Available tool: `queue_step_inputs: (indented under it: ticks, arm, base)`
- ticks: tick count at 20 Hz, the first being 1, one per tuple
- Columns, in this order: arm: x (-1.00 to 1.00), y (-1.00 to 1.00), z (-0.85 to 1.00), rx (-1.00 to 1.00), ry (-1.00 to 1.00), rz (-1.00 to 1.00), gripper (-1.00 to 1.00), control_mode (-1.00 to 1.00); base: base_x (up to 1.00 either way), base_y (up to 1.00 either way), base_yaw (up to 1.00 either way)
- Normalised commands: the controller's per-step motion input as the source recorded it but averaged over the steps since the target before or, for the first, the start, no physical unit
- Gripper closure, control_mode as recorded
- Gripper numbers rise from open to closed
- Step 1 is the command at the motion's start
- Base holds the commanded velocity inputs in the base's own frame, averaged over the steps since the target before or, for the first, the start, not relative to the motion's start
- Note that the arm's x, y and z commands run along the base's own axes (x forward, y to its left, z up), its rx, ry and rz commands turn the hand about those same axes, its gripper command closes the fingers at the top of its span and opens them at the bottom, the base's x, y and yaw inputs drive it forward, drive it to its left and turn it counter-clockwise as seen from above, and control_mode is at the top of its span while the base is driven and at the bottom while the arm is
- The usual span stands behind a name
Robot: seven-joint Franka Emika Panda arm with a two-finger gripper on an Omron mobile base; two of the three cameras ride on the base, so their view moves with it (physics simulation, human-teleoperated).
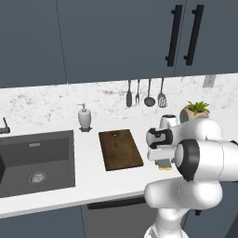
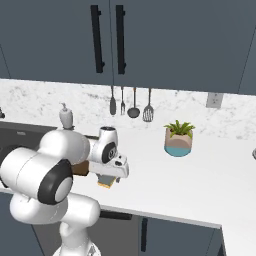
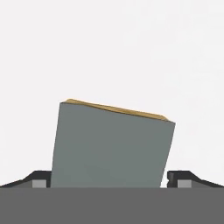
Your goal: Pick up the sponge from the counter and clean the cutting board by briefly scrubbing or pressing down on the cutting board. Once finished, release the sponge.
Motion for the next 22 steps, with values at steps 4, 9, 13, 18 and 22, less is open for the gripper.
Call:
queue_step_inputs:
  ticks: [4, 9, 13, 18, 22]
  arm:
    - [0.0, 0.0, 0.26, 0.0, 0.0, 0.0, -1.0, -1.0]
    - [0.0, 0.07, 0.09, 0.0, 0.01, 0.0, -1.0, -1.0]
    - [0.0, 0.03, -0.32, 0.0, 0.01, 0.0, -1.0, -1.0]
    - [0.0, 0.0, -0.1, 0.0, 0.0, 0.0, -1.0, -1.0]
    - [-0.06, 0.07, 0.05, 0.0, 0.0, 0.0, 1.0, -1.0]
  base:
    - [0.0, 0.0, 0.0]
    - [0.0, 0.0, 0.0]
    - [0.0, 0.0, 0.0]
    - [0.0, 0.0, 0.0]
    - [0.0, 0.0, 0.0]
